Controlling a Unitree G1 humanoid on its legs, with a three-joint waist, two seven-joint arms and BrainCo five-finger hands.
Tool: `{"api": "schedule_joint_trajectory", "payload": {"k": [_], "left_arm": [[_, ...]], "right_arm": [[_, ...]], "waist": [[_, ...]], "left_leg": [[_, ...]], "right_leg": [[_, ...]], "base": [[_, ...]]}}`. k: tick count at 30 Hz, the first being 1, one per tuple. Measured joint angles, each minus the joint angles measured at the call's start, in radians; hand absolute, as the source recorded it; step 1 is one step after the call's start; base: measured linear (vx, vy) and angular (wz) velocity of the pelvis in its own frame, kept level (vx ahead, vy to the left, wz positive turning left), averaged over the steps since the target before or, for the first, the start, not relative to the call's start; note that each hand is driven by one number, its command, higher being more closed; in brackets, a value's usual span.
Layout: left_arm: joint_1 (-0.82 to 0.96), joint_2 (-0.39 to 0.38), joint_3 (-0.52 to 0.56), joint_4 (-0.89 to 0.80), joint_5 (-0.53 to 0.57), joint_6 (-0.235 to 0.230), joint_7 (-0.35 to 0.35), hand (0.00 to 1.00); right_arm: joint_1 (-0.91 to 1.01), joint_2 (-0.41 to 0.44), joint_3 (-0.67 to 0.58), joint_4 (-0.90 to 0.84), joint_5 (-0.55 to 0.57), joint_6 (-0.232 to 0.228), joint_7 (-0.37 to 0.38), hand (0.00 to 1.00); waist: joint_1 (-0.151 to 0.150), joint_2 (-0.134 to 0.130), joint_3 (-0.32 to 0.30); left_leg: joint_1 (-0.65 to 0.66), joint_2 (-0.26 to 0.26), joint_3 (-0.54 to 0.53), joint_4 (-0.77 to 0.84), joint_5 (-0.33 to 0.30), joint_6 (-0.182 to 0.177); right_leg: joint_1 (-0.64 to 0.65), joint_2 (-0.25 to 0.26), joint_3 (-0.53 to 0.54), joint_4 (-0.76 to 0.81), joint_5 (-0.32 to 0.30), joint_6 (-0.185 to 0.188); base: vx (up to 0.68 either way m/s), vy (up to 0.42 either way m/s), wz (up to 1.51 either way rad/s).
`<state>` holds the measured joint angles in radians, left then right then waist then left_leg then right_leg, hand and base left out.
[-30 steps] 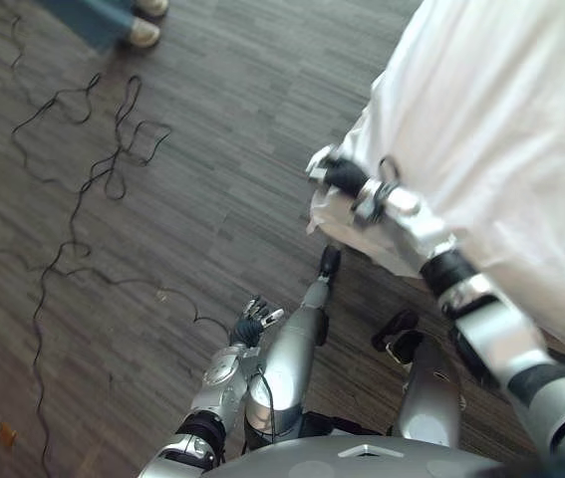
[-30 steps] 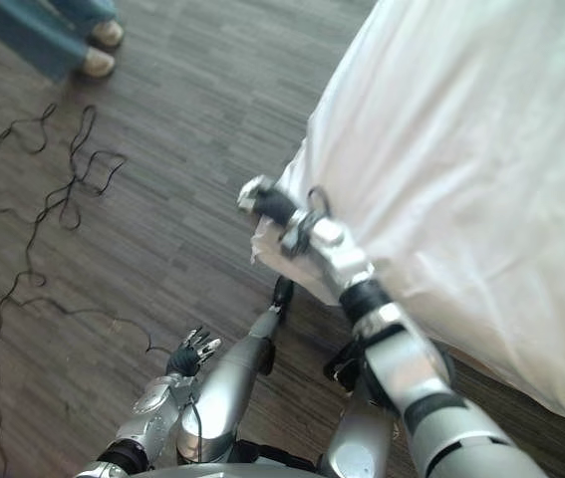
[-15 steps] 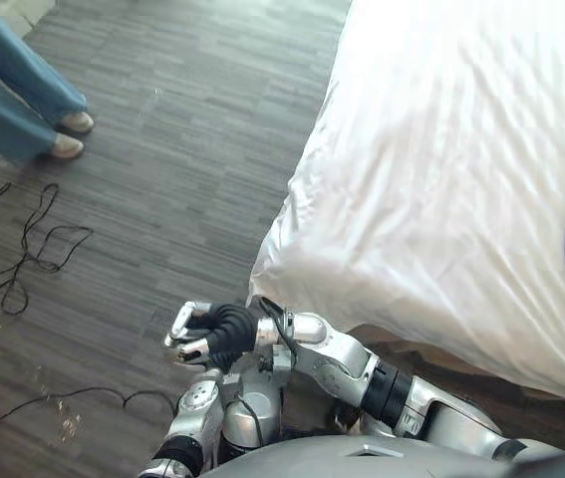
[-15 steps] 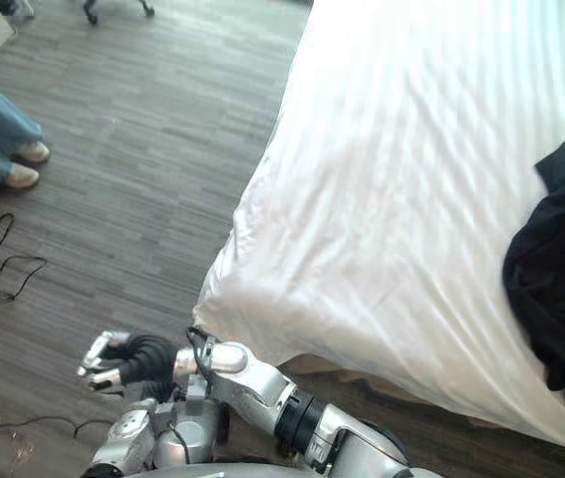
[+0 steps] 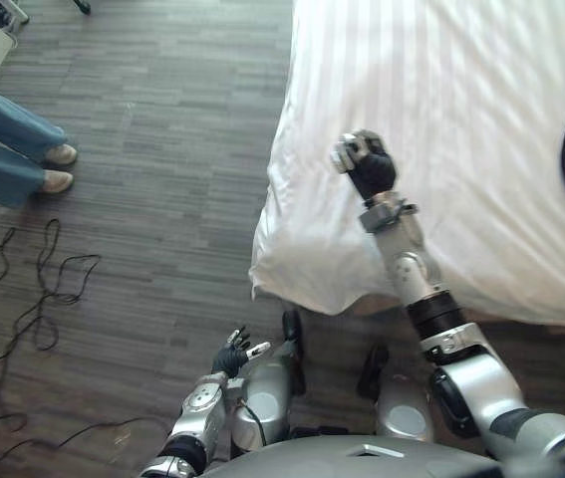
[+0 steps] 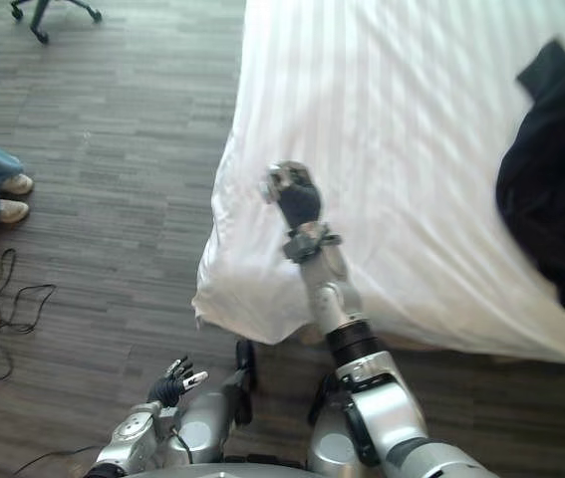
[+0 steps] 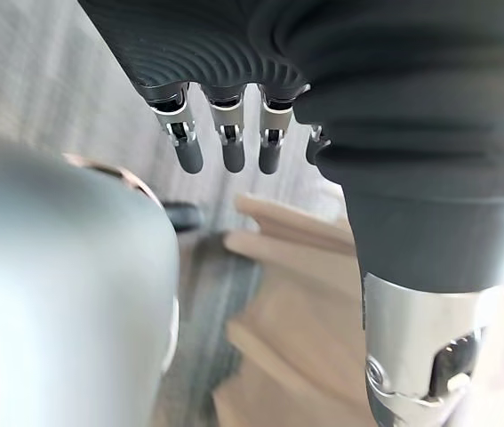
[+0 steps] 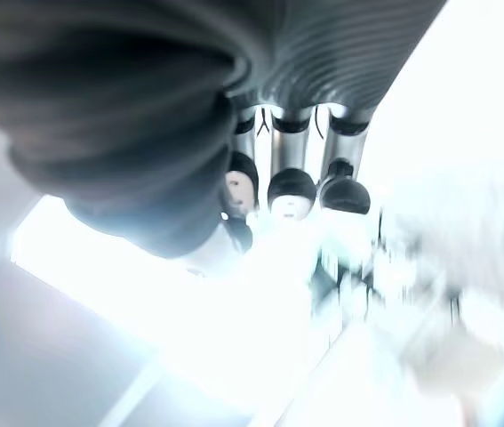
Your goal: Tidy the bed and pick cloth on bed and put in laundry
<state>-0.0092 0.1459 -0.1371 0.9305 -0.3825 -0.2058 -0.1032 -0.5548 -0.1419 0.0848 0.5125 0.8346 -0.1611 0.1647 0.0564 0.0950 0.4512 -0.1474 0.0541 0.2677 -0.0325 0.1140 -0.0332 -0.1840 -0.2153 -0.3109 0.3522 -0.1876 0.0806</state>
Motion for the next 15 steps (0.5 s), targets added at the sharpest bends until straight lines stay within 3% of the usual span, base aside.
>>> {"api": "schedule_joint_trajectory", "payload": {"k": [5,10,14,15], "left_arm": [[-0.006,-0.009,-0.010,0.018,0.002,-0.001,0.001,0.00],[-0.002,-0.018,0.031,0.018,0.002,-0.004,0.003,0.00],[0.029,-0.017,0.094,0.021,0.004,-0.004,0.026,0.00],[0.041,-0.018,0.109,0.019,0.012,0.000,0.037,0.00]], "right_arm": [[0.151,-0.001,-0.058,-0.044,-0.037,-0.052,0.036,1.00],[0.364,0.054,-0.140,-0.133,-0.073,-0.096,0.101,1.00],[0.557,0.097,-0.219,-0.109,-0.075,-0.101,0.144,1.00],[0.615,0.093,-0.273,0.001,-0.103,-0.078,0.134,1.00]], "waist": [[-0.047,-0.010,0.002],[-0.057,-0.036,-0.002],[-0.085,-0.089,-0.034],[-0.094,-0.101,-0.054]], "left_leg": [[-0.012,0.012,0.030,0.006,0.003,-0.001],[0.021,0.015,0.053,0.014,-0.026,-0.007],[0.069,0.017,0.066,0.003,-0.050,-0.012],[0.088,0.016,0.070,-0.013,-0.051,-0.012]], "right_leg": [[-0.034,0.010,0.038,0.002,0.002,-0.001],[0.014,0.029,0.050,-0.043,0.007,0.002],[0.077,0.044,0.051,-0.117,0.022,0.008],[0.105,0.050,0.050,-0.150,0.032,0.008]], "base": [[0.07,-0.027,-0.23],[0.10,-0.005,-0.09],[0.11,0.015,-0.10],[0.13,0.018,-0.05]]}}
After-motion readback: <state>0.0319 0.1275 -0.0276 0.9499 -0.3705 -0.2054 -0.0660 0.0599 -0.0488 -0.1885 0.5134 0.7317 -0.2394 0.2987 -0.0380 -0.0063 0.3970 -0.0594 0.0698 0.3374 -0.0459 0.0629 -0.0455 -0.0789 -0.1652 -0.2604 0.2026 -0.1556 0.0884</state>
